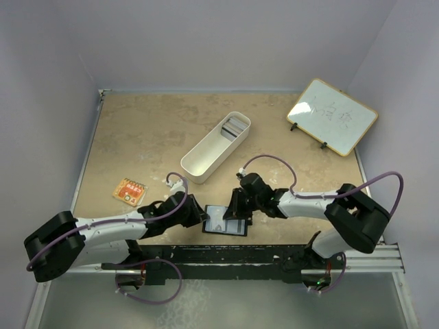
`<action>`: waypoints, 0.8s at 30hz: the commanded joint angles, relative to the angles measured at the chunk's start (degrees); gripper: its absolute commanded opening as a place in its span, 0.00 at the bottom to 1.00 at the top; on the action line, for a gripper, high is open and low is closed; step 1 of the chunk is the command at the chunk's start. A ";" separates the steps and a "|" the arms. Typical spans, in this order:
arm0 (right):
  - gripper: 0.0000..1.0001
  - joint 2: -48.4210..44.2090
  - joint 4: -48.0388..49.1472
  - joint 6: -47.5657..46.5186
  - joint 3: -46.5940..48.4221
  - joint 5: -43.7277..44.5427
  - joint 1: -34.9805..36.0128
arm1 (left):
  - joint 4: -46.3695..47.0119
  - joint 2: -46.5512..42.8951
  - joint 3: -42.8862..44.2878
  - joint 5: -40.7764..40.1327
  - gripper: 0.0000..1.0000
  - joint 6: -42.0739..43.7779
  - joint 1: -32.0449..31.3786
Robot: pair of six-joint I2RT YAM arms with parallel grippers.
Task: Put the credit cards into the card holder
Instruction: Insert the credit card into the card holder.
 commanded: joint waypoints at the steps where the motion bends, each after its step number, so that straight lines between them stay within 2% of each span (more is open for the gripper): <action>1: 0.13 1.52 2.59 -0.37 3.27 -0.25 0.37 | 2.00 0.54 -0.31 -0.42 0.18 -1.00 -0.24; 16: 0.06 3.79 2.90 -1.42 4.60 -0.46 0.49 | 2.06 0.47 -0.25 -0.88 0.19 -1.02 -0.29; 20: 0.14 1.82 2.07 -1.25 4.02 0.43 0.49 | 0.29 -0.90 0.30 -2.04 0.27 -0.93 -0.27; 24: 0.23 -0.35 -4.86 -5.16 6.92 2.26 0.46 | -3.08 -3.20 1.72 -4.32 0.35 -0.12 -0.26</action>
